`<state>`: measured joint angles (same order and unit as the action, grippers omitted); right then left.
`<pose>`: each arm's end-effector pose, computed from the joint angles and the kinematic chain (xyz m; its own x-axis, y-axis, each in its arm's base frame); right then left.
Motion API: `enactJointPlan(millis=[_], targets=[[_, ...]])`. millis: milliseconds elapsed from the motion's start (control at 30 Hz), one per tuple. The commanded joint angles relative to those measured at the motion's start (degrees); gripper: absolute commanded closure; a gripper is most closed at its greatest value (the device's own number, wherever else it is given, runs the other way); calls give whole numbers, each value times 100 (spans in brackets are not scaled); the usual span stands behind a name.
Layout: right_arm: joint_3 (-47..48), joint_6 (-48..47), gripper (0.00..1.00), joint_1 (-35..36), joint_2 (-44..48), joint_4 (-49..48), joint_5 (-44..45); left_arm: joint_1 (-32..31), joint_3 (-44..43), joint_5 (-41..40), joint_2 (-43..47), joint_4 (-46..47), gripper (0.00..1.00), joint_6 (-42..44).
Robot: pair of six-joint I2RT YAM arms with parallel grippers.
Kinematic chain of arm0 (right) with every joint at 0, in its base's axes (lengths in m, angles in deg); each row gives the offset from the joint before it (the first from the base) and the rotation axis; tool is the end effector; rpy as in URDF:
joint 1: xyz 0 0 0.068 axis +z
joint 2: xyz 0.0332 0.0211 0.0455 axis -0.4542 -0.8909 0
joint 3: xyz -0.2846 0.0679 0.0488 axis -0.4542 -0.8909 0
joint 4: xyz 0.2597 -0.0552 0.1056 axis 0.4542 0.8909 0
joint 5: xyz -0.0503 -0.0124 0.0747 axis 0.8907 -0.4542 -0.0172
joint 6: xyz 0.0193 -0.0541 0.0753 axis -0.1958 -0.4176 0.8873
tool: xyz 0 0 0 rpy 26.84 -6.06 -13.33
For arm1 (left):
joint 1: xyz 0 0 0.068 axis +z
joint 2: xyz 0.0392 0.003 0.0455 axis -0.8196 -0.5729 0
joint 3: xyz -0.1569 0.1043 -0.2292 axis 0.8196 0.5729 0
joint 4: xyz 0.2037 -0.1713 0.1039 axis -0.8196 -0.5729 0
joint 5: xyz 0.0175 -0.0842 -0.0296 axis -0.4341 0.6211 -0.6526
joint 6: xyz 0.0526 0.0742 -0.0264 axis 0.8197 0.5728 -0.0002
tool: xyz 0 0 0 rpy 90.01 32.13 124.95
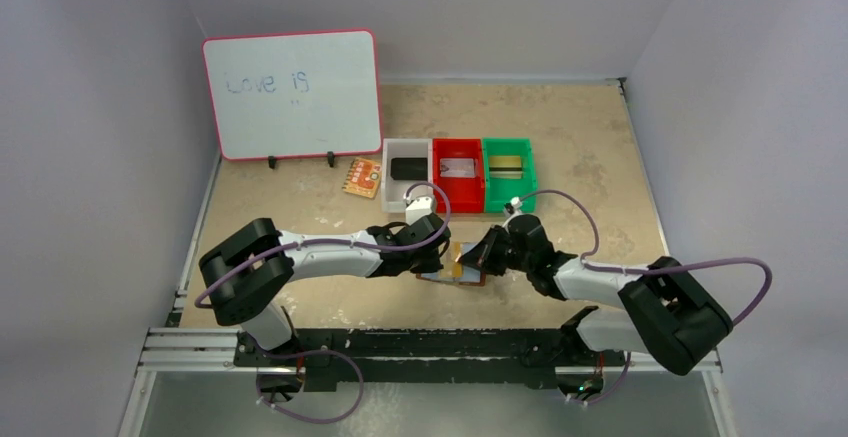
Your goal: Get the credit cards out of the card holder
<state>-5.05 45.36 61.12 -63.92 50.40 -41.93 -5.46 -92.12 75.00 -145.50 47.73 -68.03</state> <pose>0.2072 0.1662 0.1096 -0.8341 0.4552 -0.3116 0.0123 0.5800 0.8145 0.1973 -0.3039 0.1292 -0.8658 -0.1585 -0.4746 0.0436 0.9210 -0.3872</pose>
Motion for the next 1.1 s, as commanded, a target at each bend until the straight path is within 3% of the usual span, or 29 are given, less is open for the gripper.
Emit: enactJointPlan(millis=[0, 233, 333, 733, 900, 1067], targets=[[63, 87, 100, -18, 220, 399, 433, 2, 26, -304, -210, -487, 91, -13], [57, 101, 100, -17, 341, 496, 488, -1, 42, -273, -178, -396, 91, 46], [-27, 70, 100, -18, 332, 64, 237, -11, 61, -148, -197, -283, 92, 107], [-203, 344, 83, -83, -422, -1304, -393, -57, 65, -113, -348, -363, 96, 87], [-232, 310, 77, -130, -423, -1418, -427, -72, 98, -129, -339, -363, 97, 31], [-218, 274, 84, -141, -410, -1441, -527, -74, 95, -137, -345, -372, 98, 29]])
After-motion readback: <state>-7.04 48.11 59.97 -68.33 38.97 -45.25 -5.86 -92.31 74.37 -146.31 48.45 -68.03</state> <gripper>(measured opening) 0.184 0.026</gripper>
